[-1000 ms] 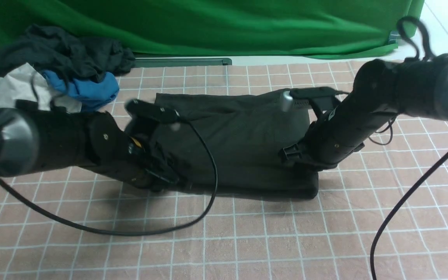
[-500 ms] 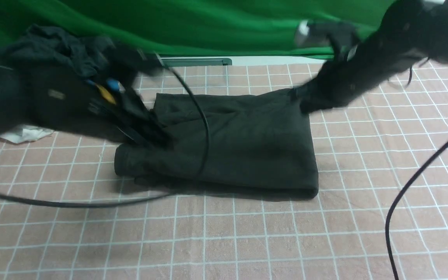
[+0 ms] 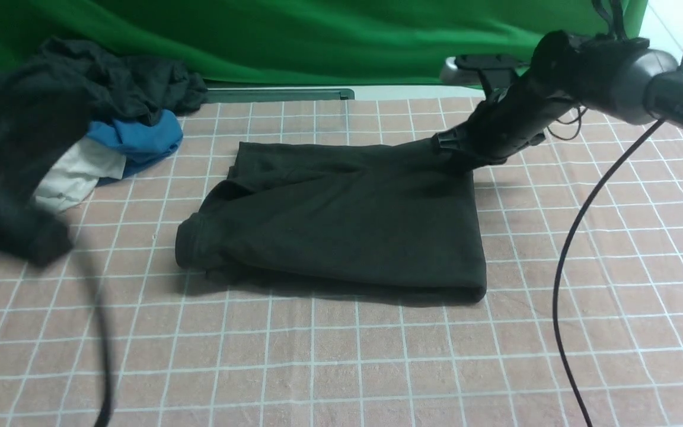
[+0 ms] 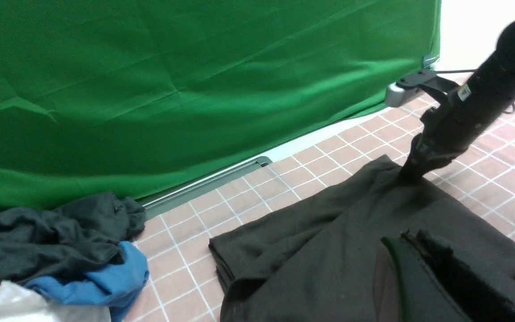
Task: Fold a long-sleeved shirt over a pink coffee tablecloth.
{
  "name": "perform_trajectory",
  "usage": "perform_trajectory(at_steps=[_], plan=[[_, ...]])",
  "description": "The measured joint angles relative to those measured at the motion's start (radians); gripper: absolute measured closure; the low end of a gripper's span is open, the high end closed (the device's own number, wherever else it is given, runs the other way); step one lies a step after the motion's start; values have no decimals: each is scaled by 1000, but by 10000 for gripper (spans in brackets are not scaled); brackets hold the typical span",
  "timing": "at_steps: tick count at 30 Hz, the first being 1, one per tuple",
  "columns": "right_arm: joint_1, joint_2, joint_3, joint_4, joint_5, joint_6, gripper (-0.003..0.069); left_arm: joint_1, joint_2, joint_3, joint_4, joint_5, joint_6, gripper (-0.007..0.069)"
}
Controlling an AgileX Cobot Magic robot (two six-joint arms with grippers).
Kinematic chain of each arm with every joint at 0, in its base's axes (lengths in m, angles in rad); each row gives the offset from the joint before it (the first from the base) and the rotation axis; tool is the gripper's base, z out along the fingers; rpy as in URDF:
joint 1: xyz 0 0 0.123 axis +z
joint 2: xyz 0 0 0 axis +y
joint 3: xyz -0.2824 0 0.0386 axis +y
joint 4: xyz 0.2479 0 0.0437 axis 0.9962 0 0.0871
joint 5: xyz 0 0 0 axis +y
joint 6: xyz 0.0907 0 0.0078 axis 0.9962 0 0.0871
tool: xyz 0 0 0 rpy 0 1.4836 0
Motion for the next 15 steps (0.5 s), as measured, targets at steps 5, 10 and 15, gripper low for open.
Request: perform_trajectory(at_steps=[5, 10, 15], plan=[[-24, -94, -6, -15, 130, -14, 618, 0, -184, 125, -15, -15, 1, 608], [-25, -398, 131, -21, 155, -23, 618, 0, -359, 223, -73, -38, 2, 608], [-12, -731, 379, -44, 109, 11, 618, 0, -466, 312, -78, -89, 8, 608]])
